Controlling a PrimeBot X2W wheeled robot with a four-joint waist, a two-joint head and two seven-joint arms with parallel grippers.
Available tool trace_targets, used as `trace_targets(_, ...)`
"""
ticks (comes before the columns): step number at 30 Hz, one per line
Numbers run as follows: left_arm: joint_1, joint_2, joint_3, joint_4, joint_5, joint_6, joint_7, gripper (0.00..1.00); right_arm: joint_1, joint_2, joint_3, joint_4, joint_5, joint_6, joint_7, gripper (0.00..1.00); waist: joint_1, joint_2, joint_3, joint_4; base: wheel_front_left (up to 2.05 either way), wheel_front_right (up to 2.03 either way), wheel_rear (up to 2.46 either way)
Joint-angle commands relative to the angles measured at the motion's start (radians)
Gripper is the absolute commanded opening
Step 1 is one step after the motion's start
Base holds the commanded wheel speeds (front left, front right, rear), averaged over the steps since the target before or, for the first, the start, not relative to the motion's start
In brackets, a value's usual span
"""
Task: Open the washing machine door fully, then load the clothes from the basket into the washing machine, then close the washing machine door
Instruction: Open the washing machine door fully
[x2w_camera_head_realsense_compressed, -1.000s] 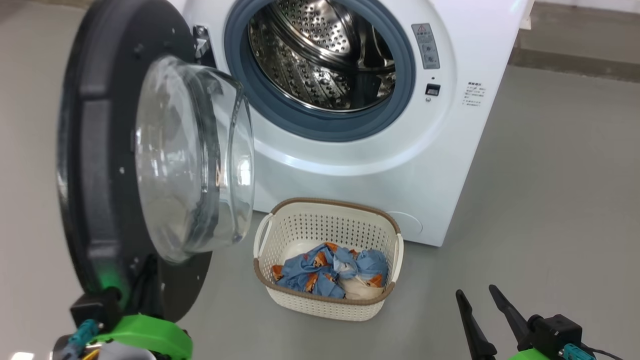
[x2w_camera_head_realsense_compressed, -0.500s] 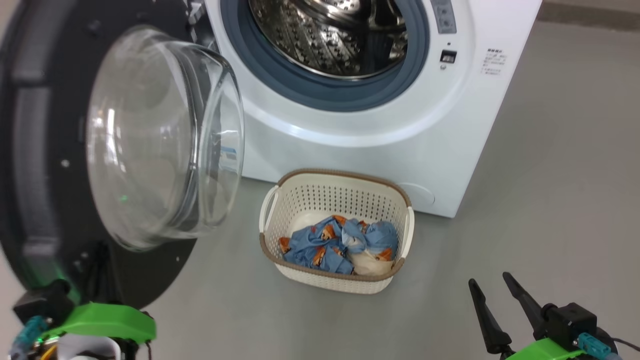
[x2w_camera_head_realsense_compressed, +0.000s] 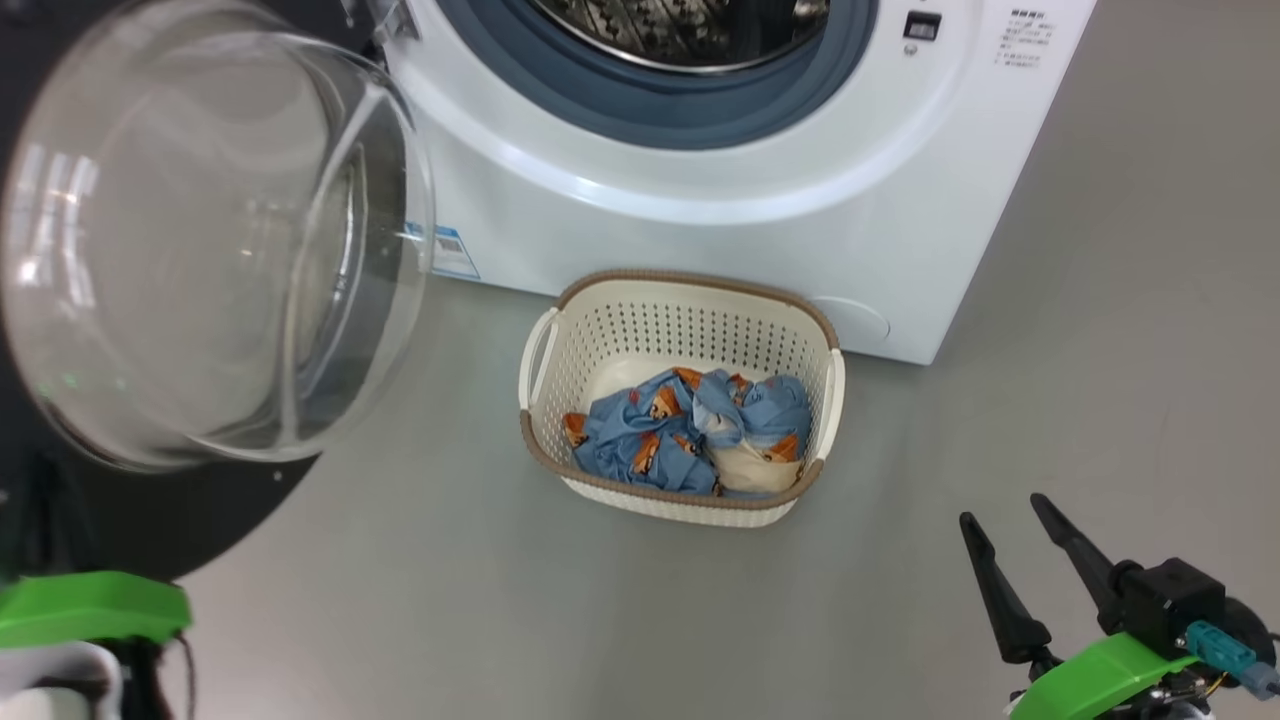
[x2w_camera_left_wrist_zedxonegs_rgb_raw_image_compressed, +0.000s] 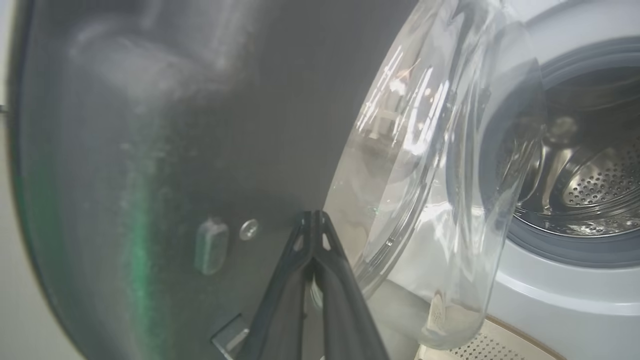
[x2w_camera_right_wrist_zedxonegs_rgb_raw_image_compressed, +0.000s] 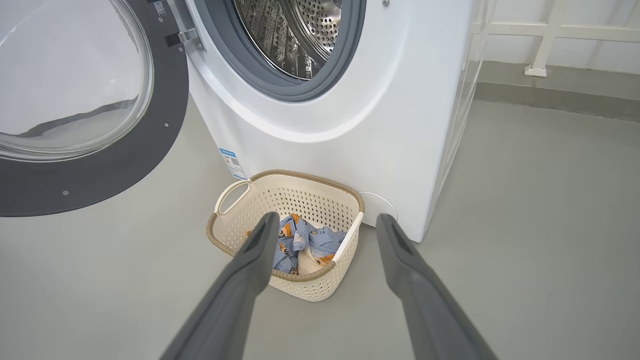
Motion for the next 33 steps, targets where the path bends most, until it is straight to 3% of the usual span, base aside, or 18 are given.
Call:
trace_targets(1, -0.043, 0.065, 0.063, -0.018, -0.003, 0.002, -0.006, 0.0, -0.024, -0.017, 0.023, -0.033, -0.017, 0.002, 0.001, 1.0, 0.0, -0.0001, 0.022, 0.0, 0.0, 0.0, 0.0)
trace_targets(17, -0.209, 0.108, 0.246, 0.071, 0.034, -0.046, -0.006, 0.0, 0.003, -0.107, -0.032, -0.179, -0.02, 0.002, 0.097, 1.0, 0.0, -0.0001, 0.152, 0.028, 0.0, 0.0, 0.0)
trace_targets(33, -0.294, 0.12, 0.303, 0.161, 0.098, -0.091, -0.006, 0.0, 0.03, -0.139, -0.067, -0.257, -0.022, 0.002, 0.137, 1.0, 0.0, -0.0001, 0.202, 0.045, 0.0, 0.0, 0.0)
